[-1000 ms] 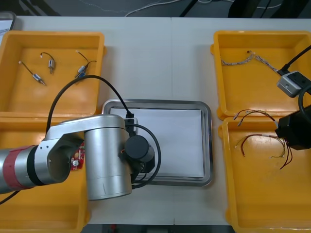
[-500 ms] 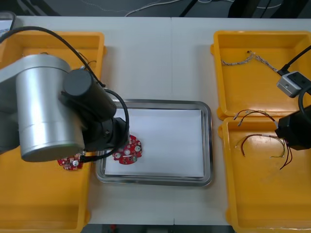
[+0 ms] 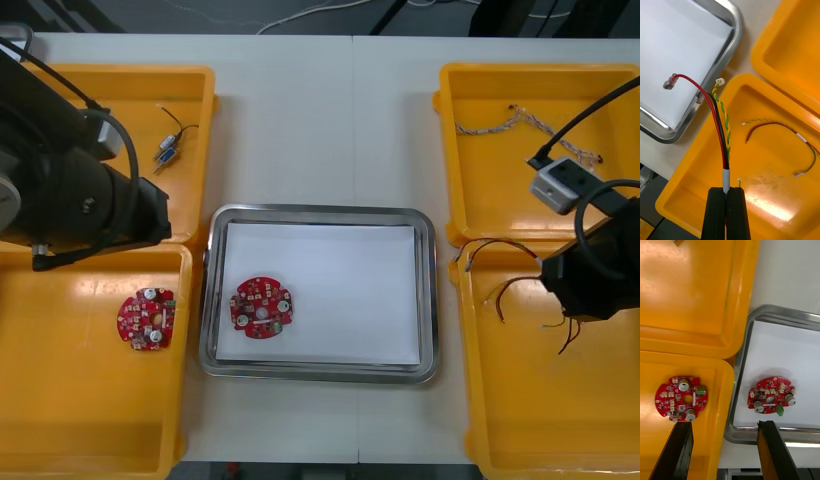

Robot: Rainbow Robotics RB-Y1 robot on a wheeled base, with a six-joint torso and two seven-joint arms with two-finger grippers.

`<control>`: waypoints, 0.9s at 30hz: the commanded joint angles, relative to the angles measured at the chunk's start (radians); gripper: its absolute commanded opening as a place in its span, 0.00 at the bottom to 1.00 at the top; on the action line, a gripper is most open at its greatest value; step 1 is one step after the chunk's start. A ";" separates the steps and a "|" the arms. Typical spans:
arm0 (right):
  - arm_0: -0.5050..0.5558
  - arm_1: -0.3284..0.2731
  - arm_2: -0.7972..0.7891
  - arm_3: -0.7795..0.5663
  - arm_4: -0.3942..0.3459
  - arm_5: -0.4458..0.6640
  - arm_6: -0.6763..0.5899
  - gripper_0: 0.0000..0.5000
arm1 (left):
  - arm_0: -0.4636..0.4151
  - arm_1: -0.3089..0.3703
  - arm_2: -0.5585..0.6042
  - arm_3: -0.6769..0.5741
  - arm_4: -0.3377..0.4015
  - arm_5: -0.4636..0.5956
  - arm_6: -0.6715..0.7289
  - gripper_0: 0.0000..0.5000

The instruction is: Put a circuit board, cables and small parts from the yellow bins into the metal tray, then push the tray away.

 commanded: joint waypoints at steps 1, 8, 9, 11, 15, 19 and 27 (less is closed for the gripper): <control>-0.111 -0.012 0.136 -0.031 0.010 0.003 0.026 0.00 | 0.023 0.043 0.087 0.060 0.021 0.008 -0.154 1.00; -0.278 -0.012 0.392 -0.029 0.065 0.003 0.058 0.00 | -0.015 0.044 0.132 0.246 0.013 -0.067 -0.185 1.00; -0.293 -0.012 0.415 -0.029 0.073 0.003 0.059 0.00 | -0.022 0.044 0.133 0.263 0.013 -0.072 -0.188 1.00; -0.358 0.001 0.512 -0.014 0.101 -0.002 0.069 0.00 | -0.037 0.046 0.133 0.320 0.003 -0.083 -0.200 1.00; -0.427 0.036 0.619 0.025 0.128 -0.024 0.082 0.00 | -0.045 0.044 0.132 0.367 -0.030 -0.093 -0.236 1.00; -0.532 0.123 0.762 0.109 0.171 -0.036 0.107 0.00 | -0.051 0.046 0.133 0.436 -0.065 -0.130 -0.332 1.00; -0.686 0.295 0.940 0.313 0.216 -0.054 0.148 0.00 | -0.071 0.046 0.130 0.534 -0.065 -0.351 -0.499 1.00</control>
